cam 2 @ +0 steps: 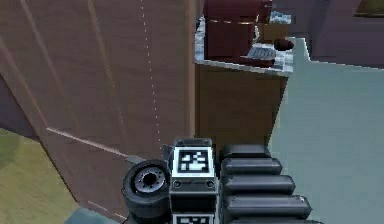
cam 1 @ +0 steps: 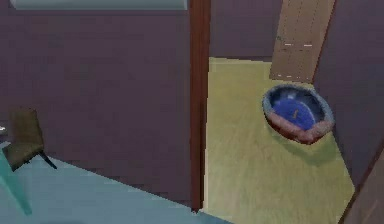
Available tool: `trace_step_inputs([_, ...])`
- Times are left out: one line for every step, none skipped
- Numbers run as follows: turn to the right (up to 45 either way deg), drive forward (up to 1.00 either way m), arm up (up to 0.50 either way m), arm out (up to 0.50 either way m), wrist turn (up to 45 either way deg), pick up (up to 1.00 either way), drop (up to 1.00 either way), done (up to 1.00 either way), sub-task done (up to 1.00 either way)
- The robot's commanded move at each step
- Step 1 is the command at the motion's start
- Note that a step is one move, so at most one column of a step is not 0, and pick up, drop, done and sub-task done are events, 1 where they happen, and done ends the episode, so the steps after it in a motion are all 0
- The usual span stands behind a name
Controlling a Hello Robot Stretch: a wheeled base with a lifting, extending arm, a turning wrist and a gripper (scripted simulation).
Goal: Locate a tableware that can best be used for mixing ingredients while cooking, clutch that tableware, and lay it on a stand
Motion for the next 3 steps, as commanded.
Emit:
trace_step_inputs([18.0,0.00,0.00,0.00,0.0,0.00,0.00,0.00,0.00])
trace_step_inputs([0.0,1.00,0.00,0.00,0.0,0.00,0.00,0.00,0.00])
trace_step_inputs([3.0,0.00,0.00,0.00,0.0,0.00,0.00,0.00,0.00])
